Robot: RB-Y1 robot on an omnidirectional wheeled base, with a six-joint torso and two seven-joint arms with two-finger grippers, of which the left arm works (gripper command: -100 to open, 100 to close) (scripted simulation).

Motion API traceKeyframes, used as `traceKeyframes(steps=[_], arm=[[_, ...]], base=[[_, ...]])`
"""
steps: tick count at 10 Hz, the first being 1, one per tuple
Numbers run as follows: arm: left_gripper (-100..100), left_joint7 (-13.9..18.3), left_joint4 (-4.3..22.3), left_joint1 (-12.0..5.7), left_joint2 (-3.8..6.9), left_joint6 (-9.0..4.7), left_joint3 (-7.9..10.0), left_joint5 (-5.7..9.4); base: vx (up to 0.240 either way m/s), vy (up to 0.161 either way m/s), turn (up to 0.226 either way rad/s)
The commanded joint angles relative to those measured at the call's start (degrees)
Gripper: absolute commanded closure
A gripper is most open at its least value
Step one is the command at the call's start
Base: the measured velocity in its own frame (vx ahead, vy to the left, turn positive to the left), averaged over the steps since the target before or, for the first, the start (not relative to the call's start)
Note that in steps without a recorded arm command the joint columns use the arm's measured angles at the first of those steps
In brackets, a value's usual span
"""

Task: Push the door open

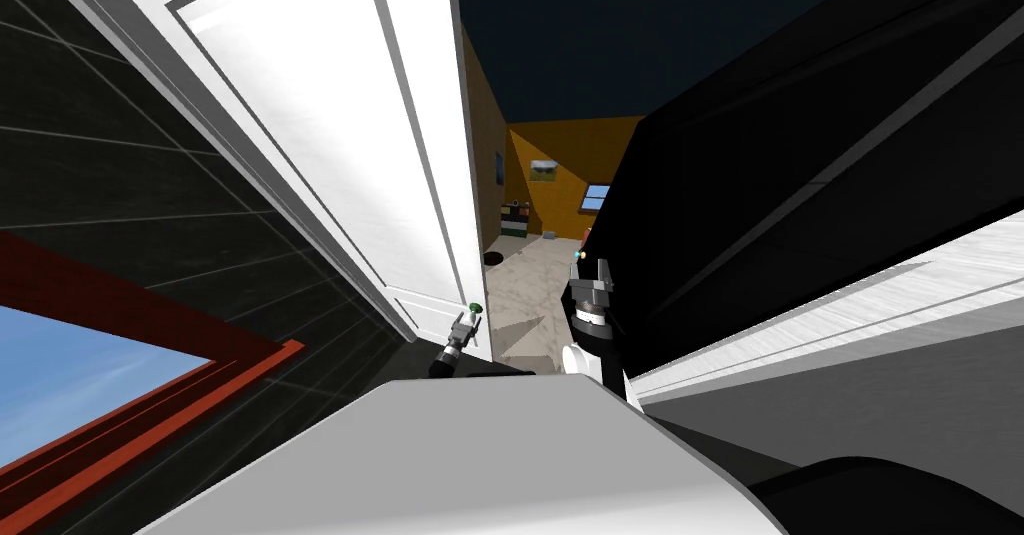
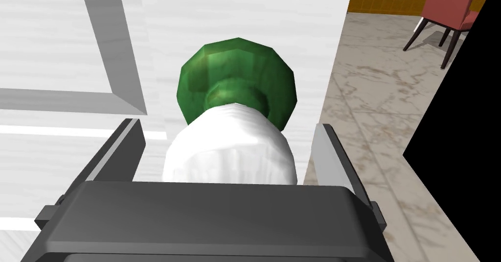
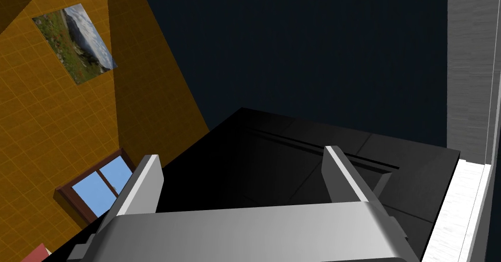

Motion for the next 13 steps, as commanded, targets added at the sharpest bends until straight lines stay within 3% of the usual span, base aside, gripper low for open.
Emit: traceKeyframes(steps=[1,7,13], arm=[[100,0.02,0.02,0.03,0.01,0.03,-0.01,-0.01],[100,-0.18,0.20,-0.31,-0.06,-0.10,0.43,0.37],[100,-1.45,1.60,-0.95,0.09,0.10,3.55,2.96]], base=[[-0.012,0.001,-0.006],[0.009,-0.004,-0.003],[0.185,-0.099,0.035]])
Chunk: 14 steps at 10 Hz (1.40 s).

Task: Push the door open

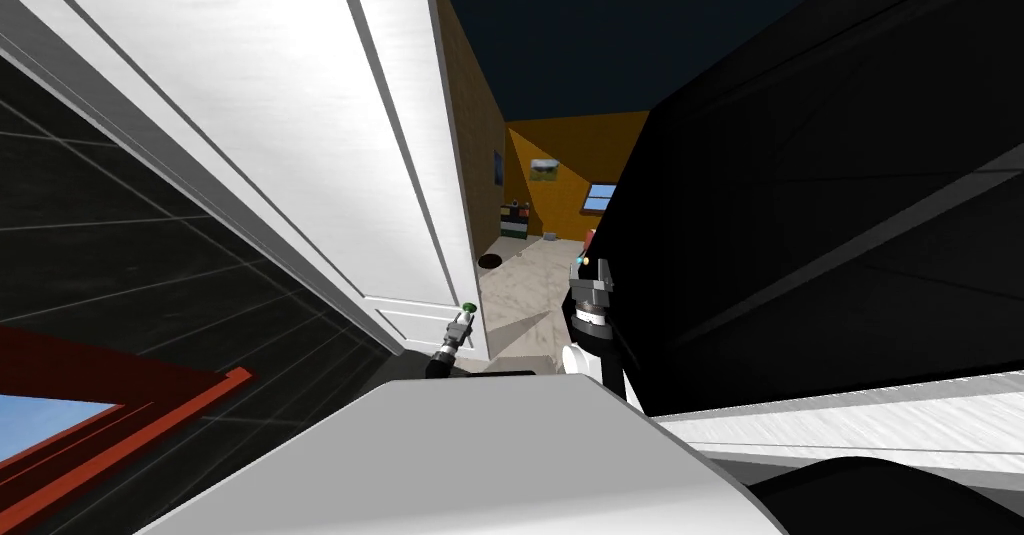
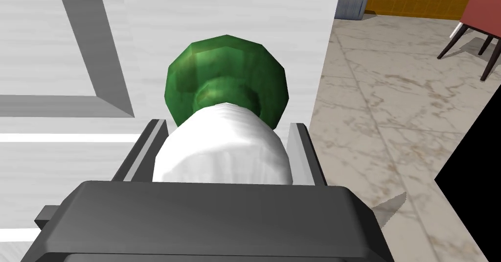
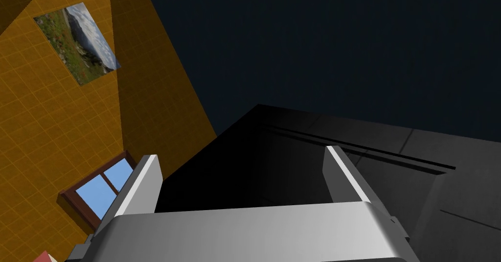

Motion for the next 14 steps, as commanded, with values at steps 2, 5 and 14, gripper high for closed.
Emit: traceKeyframes(steps=[2,5,14], arm=[[100,-0.83,0.69,-0.68,0.39,0.32,2.54,1.79],[100,-1.64,1.58,-1.09,0.48,0.44,4.51,3.44],[100,-3.80,3.96,-2.18,0.73,0.79,9.81,7.85]], base=[[0.207,-0.117,0.055],[0.172,-0.107,0.045],[0.144,-0.104,0.051]])
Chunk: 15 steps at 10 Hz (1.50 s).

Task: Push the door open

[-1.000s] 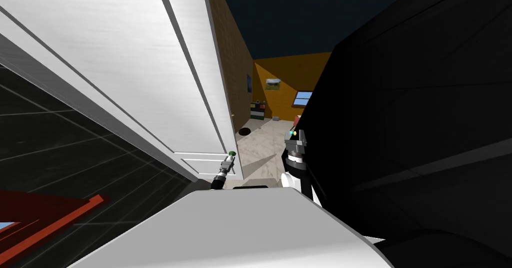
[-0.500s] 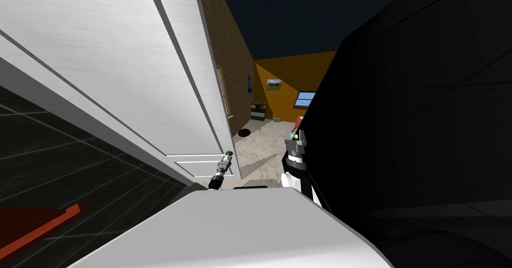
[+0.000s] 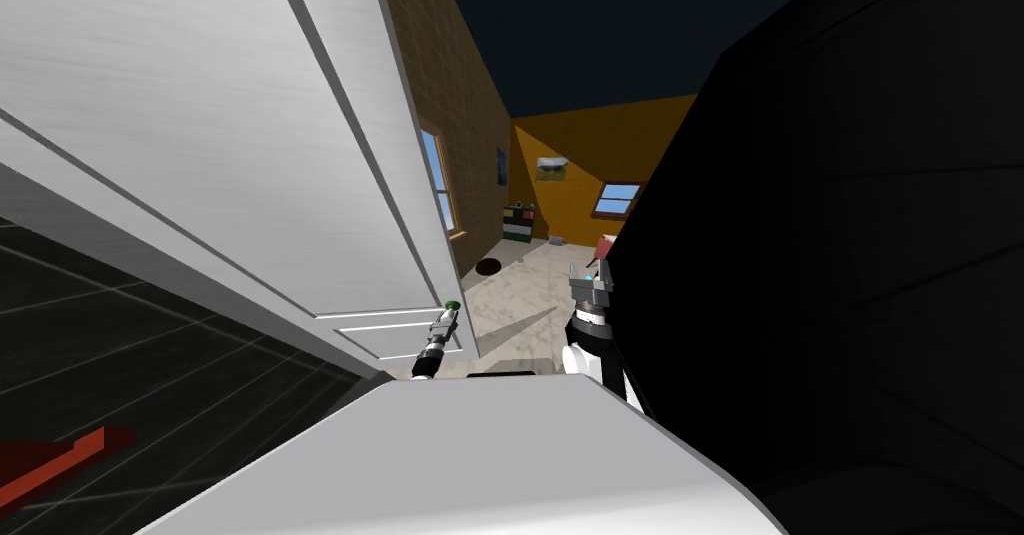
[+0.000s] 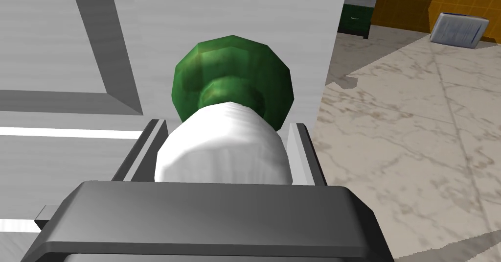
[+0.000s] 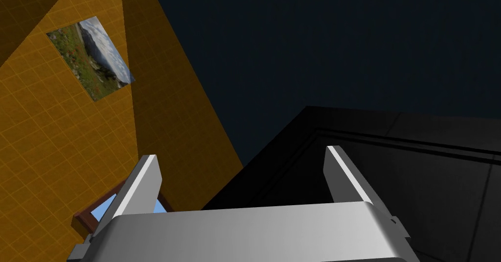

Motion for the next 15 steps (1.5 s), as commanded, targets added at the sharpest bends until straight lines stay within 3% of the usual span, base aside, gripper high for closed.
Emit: traceKeyframes(steps=[1,5,7,15], arm=[[100,-0.20,-0.62,0.17,0.84,-0.10,1.52,1.08],[100,-0.93,0.18,-0.20,0.92,0.02,3.29,2.56],[100,-0.99,0.19,-0.07,0.89,-0.41,3.36,2.67],[100,-2.52,2.32,-0.64,1.55,0.36,7.84,6.36]], base=[[0.178,-0.086,0.030],[0.181,-0.105,0.044],[0.119,-0.038,0.025],[0.199,-0.027,0.035]])
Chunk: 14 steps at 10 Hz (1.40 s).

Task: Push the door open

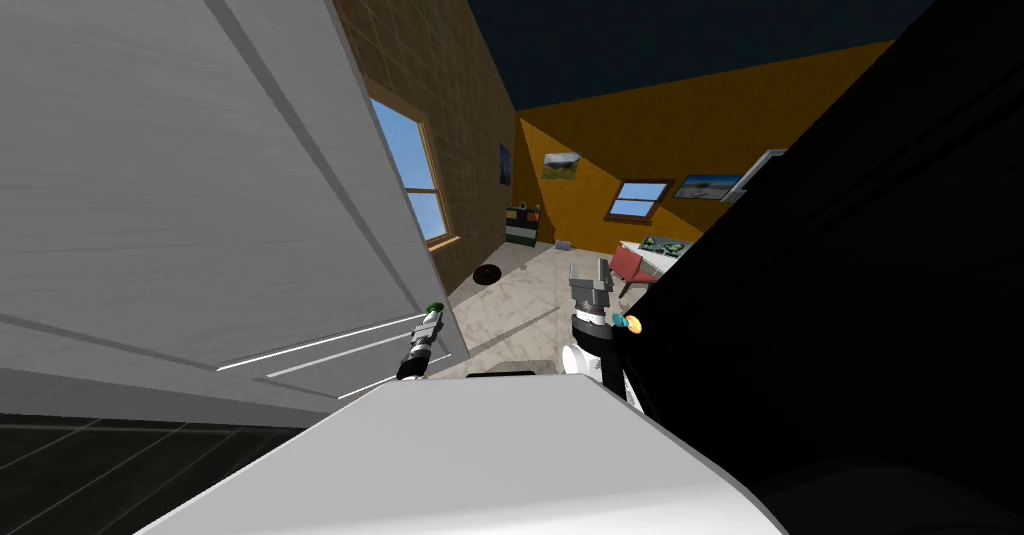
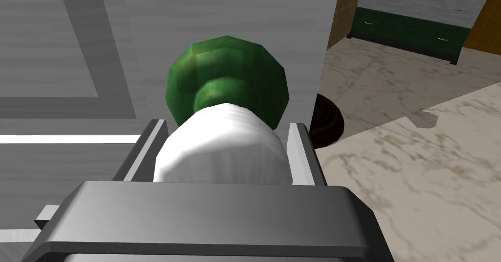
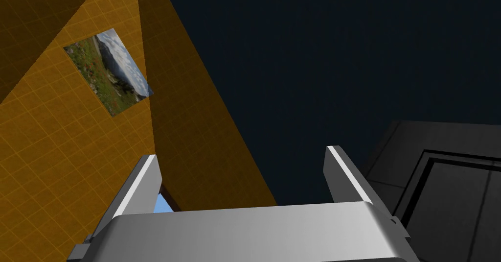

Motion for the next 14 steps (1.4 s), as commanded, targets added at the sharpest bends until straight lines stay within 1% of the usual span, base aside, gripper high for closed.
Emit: traceKeyframes(steps=[1,4,8,10,11,12,14], arm=[[100,-0.35,0.41,-0.13,0.59,0.47,1.51,0.97],[100,-0.97,1.25,-0.31,0.83,0.74,3.28,2.44],[100,-2.02,2.67,-0.62,1.24,1.20,6.24,4.91],[100,-2.41,3.19,-0.73,1.39,1.37,7.34,5.83],[100,-2.41,3.19,-0.73,1.39,1.37,7.34,5.83],[100,-2.77,3.68,-0.84,1.53,1.53,8.35,6.67],[100,-3.16,4.20,-0.95,1.69,1.70,9.46,7.59]], base=[[0.202,-0.042,0.039],[0.198,-0.038,0.041],[0.235,-0.037,0.056],[0.226,-0.008,0.044],[0.131,-0.022,0.027],[0.174,-0.026,0.059],[0.218,-0.043,0.057]])
